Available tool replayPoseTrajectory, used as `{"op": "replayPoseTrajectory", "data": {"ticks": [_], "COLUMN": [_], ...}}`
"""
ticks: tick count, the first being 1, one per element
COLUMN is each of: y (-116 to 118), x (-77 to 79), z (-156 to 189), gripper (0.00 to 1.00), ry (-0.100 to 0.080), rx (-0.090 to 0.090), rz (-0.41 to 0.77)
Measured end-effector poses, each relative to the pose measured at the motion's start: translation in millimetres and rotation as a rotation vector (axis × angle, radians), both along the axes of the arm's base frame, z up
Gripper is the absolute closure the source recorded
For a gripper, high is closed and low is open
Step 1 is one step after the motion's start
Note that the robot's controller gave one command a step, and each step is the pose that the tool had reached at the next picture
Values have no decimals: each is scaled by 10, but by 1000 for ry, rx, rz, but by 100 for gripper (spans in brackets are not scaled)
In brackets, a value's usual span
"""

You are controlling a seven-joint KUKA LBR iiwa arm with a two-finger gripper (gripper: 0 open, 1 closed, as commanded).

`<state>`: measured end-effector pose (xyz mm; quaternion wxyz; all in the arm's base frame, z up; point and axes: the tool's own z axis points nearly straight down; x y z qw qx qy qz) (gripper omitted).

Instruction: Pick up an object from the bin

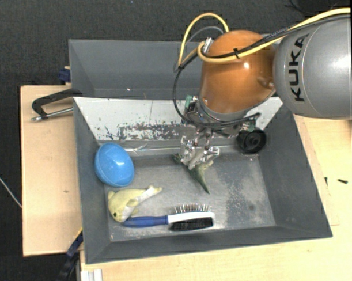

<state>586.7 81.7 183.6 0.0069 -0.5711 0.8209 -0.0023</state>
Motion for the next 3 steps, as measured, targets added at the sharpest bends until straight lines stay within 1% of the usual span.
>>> {"op": "replayPoseTrajectory", "data": {"ticks": [1, 2, 3], "y": [74, -152, 544], "x": [-76, 120, -103], "z": [-236, 664, -336], "gripper": [100, 100, 100], "ry": [14, -2, 21], "rx": [-1, 0, 1], "rz": [-70, -65, -157]}}
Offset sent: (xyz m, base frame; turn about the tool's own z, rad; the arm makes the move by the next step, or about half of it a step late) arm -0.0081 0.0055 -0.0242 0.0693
